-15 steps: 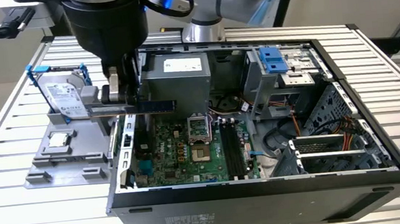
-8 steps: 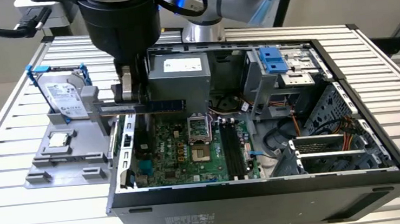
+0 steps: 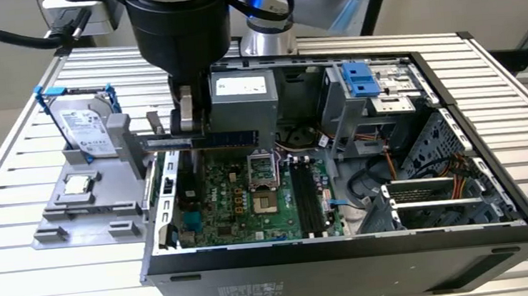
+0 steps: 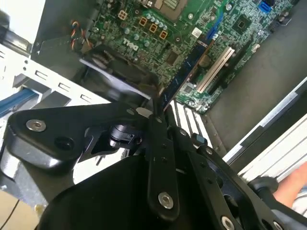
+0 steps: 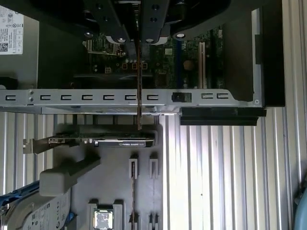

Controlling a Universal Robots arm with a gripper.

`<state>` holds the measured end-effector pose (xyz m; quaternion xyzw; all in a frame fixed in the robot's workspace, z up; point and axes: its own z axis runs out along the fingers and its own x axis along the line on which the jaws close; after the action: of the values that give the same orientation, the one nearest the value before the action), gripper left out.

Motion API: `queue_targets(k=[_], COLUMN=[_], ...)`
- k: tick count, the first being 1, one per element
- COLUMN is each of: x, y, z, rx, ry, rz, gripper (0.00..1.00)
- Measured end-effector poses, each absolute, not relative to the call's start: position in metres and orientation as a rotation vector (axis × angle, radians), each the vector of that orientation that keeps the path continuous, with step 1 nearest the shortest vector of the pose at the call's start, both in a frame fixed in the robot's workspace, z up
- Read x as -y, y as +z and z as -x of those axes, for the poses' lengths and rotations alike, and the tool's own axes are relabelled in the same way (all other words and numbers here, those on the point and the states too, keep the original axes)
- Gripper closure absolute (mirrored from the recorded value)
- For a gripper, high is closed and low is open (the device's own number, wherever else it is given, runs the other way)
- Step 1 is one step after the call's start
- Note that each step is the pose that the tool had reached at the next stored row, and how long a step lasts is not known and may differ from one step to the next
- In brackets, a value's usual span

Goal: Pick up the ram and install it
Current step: 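Pick up the ram and move it above insertion slot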

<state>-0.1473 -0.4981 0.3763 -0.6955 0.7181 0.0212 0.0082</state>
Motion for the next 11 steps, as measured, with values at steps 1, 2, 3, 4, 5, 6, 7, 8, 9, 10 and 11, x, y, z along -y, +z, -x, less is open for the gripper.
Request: queue_targets(k=[1,2,3,4,5,6,7,8,9,10,11], x=[0.498,0.498,0.498,0.498,0.498,0.498,0.498,0.498,0.498,0.498,0.498], y=[0.376,0.376,0.376,0.376,0.376,0.376,0.376,0.376,0.376,0.376,0.376], z=[0.145,0.144,0.142,0.14,0.138,0.136,0.134,0.133,0.131,0.129,0.127], rx=[-2.244,-2.244,-2.244,-2.244,-2.244,-2.244,-2.244,-2.244,-2.244,-2.244,-2.244], ry=[0.066,0.066,0.066,0.066,0.066,0.066,0.066,0.066,0.066,0.066,0.066], rz=[2.174,2.174,2.174,2.174,2.174,2.174,2.174,2.174,2.174,2.174,2.174], gripper=[1.0,1.0,1.0,1.0,1.0,1.0,1.0,1.0,1.0,1.0,1.0])
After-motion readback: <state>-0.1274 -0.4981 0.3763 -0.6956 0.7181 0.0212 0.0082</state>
